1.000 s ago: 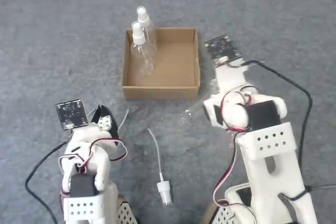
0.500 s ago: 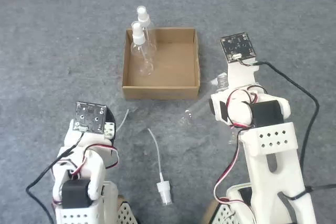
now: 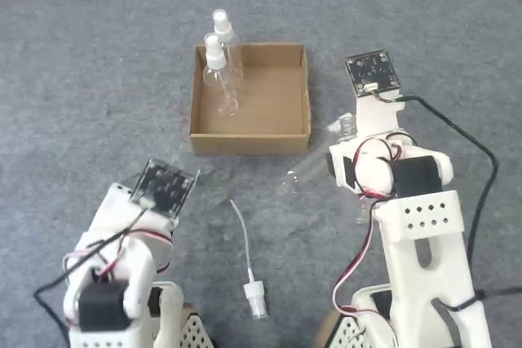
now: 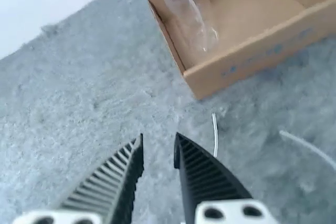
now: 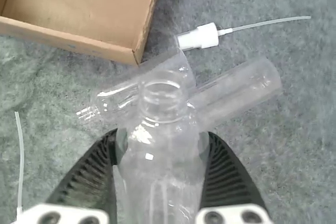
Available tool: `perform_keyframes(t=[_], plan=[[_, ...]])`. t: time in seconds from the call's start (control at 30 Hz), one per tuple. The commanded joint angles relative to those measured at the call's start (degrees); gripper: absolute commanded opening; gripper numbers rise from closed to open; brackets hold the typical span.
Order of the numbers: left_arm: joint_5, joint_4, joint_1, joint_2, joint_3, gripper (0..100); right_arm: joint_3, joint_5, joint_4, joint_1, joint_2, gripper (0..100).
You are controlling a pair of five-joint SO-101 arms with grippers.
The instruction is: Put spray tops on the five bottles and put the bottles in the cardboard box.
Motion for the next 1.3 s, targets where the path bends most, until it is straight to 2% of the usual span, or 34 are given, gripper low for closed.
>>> perform_keyframes(t=[0.0,0.27,0.47,0.67,0.87,1.07,1.27], plan=[[-6.8,1.0,0.0,13.5,-8.6,9,-0.8,-0.8,-1.5,4.4,-2.4,0.7],[-18.6,0.5,0.3,24.8,-11.6,20,-0.9,-7.3,-6.0,16.1,-2.5,0.7],[-22.3,3.2,10.2,27.5,-11.4,21,-0.7,-7.7,-8.9,24.0,-1.8,0.7],[-29.4,7.9,21.6,33.2,-11.4,21,-0.2,-7.7,-9.2,24.8,-1.8,0.7],[-37.9,12.7,30.8,40.8,-11.4,21,2.9,-7.5,-14.9,25.0,-1.8,0.7],[-38.2,12.3,41.1,45.9,-11.6,21,8.2,-7.3,-23.5,25.1,-2.0,0.7],[-38.2,12.3,49.1,49.4,-11.7,21,8.3,-7.6,-23.9,27.1,-2.4,0.7]])
